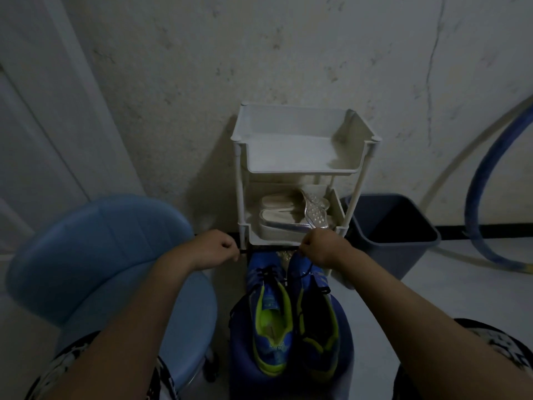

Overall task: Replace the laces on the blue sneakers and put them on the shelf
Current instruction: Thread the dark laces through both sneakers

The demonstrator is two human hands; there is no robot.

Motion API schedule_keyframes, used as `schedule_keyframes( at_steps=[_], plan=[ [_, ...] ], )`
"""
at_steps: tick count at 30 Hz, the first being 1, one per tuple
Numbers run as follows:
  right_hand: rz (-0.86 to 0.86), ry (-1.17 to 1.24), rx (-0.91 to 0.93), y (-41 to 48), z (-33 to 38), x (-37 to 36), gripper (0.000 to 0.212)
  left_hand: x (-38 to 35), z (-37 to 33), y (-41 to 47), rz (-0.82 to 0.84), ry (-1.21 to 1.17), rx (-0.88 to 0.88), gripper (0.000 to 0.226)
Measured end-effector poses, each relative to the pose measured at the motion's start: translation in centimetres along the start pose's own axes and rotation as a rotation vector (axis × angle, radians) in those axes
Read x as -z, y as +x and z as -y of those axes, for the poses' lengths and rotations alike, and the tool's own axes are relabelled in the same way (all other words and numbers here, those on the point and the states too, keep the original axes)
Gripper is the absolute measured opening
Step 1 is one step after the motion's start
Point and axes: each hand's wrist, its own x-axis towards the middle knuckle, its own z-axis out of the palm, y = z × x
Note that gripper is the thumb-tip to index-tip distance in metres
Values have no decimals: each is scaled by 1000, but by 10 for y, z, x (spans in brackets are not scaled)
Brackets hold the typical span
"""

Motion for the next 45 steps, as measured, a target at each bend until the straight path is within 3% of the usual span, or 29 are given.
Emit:
schedule_keyframes(
  at_steps=[4, 7, 11, 15, 19, 21, 26, 29, 31, 36, 38, 42, 45],
  plan=[
    [12, -121, -146, 5, -10, -11, 18, 2, 8, -1, -2, 27, 60, 29],
    [28, -226, -59, 3, -3, -11, 34, -6, 4, -1, 2, 69, 44, 26],
    [24, 103, 261, -4, 24, -13, 48, -24, -17, 0, 15, 77, -79, 26],
    [202, 425, 280, -10, 43, -17, 14, -32, -30, 2, -24, 86, -142, 20],
    [72, 315, 204, -4, 34, -13, 7, -27, -28, 2, -46, 87, -145, 18],
    [-3, 148, 193, 3, 25, -14, 16, -24, -25, 2, -70, 92, -120, 20],
    [-4, -111, 189, -2, 22, -16, 25, -26, -25, 2, -63, 99, -96, 21],
    [49, 70, 306, -9, 34, -19, 37, -35, -31, 4, -17, 105, -105, 20],
    [115, 203, 314, -11, 40, -19, 23, -41, -33, 6, -34, 112, -122, 21],
    [53, 135, 228, -2, 33, -20, 16, -48, -33, 7, -93, 20, -70, 19],
    [31, 105, 211, 0, 29, -24, 18, -56, -28, 8, -52, -21, 22, 20],
    [49, -47, 236, -1, 25, -32, 26, -77, -22, 3, 81, -23, 185, 42],
    [49, -80, 264, -3, 27, -39, 31, -86, -20, -2, 81, -89, 225, 36]
  ],
)
